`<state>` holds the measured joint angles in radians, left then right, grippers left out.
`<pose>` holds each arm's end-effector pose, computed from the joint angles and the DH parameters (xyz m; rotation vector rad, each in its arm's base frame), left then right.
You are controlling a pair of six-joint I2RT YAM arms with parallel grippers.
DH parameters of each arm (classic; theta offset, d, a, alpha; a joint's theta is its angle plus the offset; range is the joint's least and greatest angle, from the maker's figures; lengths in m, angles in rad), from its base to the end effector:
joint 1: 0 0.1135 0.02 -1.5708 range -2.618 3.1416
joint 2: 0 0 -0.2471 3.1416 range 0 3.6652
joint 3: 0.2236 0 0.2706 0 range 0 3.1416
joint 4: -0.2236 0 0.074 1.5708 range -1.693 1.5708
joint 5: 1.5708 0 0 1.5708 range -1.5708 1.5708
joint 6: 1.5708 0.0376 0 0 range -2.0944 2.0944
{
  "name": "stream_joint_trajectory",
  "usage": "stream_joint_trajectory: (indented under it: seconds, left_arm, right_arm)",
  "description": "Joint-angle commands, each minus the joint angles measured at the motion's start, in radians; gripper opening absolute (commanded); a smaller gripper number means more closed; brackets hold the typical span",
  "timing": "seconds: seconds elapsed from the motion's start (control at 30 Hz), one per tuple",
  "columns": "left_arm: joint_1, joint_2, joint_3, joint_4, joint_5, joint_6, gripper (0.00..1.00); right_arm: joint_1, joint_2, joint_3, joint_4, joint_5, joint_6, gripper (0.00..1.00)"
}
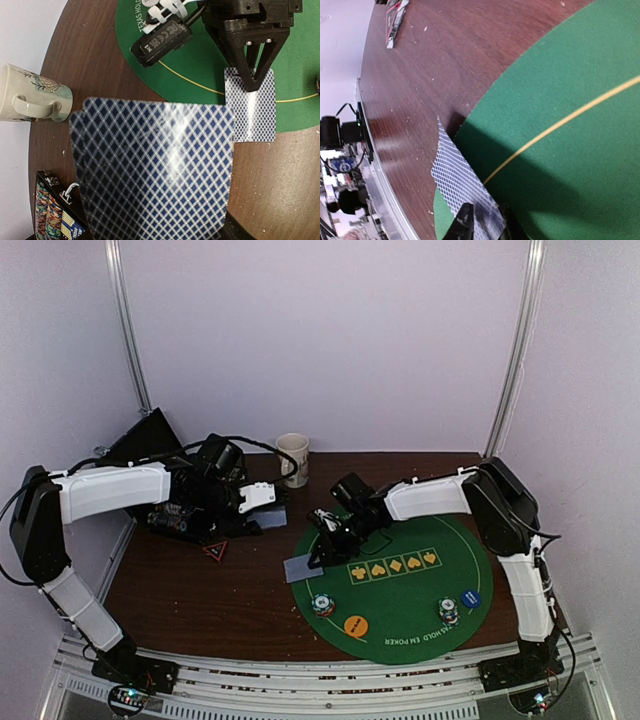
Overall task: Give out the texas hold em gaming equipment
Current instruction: Place the poker card in the small blind area, then pick up the poker card from the face-down deck piles.
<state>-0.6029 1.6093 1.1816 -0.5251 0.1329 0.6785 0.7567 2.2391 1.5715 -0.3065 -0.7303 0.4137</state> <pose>0.2929 -0.2077 0.2149 1.5469 1.9852 -0.1370 0.3280 0.3442 0.1068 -0.7836 2.6400 1.3362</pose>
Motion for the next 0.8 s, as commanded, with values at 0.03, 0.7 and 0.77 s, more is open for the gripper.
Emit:
stream_joint_trajectory:
  seconds: [0.03,0.7,0.77]
  left_arm:
    - [0.007,-0.016,0.018,0.013,0.001,-0.004,0.57]
    - [0.007,-0.048,0.033,0.008,0.045,-0.013,0.57]
    - [0.007,-0.045,0.035,0.007,0.05,-0.012,0.57]
  right_arm:
    - [-0.013,-0.049,0.037,-0.143,0.117,-0.074,0.35]
    - [-0.034,-0.179,-0.023,0.517,-0.078,0.167,0.72]
    - [-0.021,-0.161,-0.009,0.539,-0.088,0.173,0.72]
